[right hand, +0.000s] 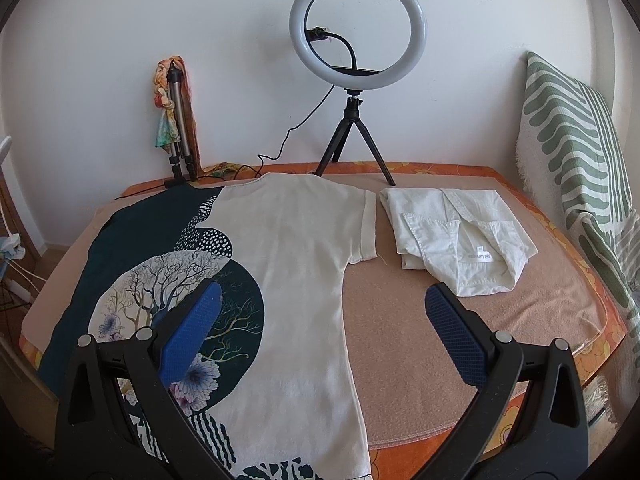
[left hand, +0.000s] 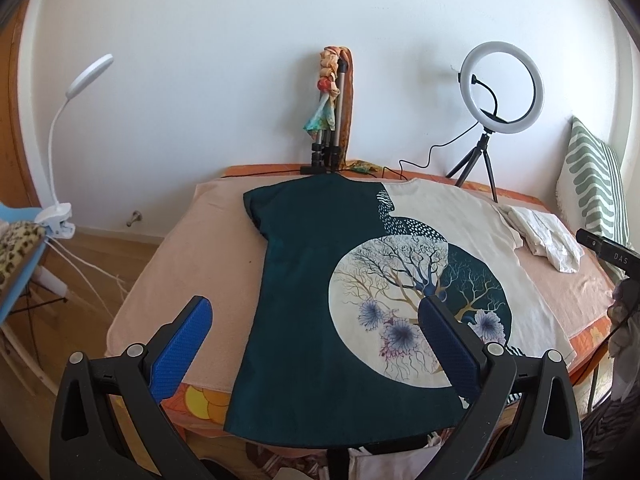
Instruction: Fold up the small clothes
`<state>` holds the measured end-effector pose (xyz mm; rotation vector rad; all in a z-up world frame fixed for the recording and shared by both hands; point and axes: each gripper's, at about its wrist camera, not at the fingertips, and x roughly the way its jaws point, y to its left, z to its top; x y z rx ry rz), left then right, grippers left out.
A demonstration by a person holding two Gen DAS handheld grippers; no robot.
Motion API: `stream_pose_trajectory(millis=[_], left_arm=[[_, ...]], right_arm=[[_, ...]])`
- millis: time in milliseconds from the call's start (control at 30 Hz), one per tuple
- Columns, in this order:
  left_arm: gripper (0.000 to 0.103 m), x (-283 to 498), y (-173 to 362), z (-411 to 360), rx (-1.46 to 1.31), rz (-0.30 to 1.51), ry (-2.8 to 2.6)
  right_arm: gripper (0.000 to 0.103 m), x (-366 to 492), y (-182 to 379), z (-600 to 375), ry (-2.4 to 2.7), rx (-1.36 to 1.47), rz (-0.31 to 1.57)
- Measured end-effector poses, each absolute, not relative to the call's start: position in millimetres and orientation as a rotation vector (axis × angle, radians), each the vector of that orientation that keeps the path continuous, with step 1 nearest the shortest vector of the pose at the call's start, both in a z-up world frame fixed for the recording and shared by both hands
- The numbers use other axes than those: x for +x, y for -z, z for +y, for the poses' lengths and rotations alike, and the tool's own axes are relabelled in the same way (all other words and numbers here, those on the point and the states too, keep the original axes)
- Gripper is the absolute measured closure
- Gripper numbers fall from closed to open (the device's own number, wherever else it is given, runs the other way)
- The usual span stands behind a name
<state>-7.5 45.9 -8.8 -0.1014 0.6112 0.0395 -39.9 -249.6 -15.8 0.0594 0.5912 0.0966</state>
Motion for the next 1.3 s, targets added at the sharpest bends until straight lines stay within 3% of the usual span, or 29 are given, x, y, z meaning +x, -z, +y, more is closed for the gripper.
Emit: stream_pose_trajectory(millis=[133,333,400,433,800,900,1133,1300], left_arm=[[0.005,-14,23,64,-0.181,0.629,-0.025],[0.020,-25,64,102,-0.379,0.718,-0.054],[0.034,-27,76,111,-0.429,0.746,-0.063],[0.036,-27,81,113,-0.440,0.760,-0.071],[0.038,-16,108,116,-0.407,0.828,-0.101],[0.048,-13,114,119,-0.420,0.844,-0.092],[0.051,-7,123,123,-0.456,0.875,-0.076],[0.051,-5,127,122,-0.467,0.893,-0.067]], right_arm=[[0.000,-26,0,-227,-0.233,0.094,0.622],[0.004,4,-24,-170,-0.428,0.123,0.696],[0.007,15,-34,-144,-0.483,0.102,0.717],[0.007,20,-39,-131,-0.505,0.089,0.723],[0.014,103,-43,7,-0.685,0.062,0.894],[0.017,125,-32,48,-0.696,0.043,0.942],[0.022,162,-10,124,-0.673,-0.045,1.056],[0.023,171,-26,146,-0.634,-0.140,1.052]])
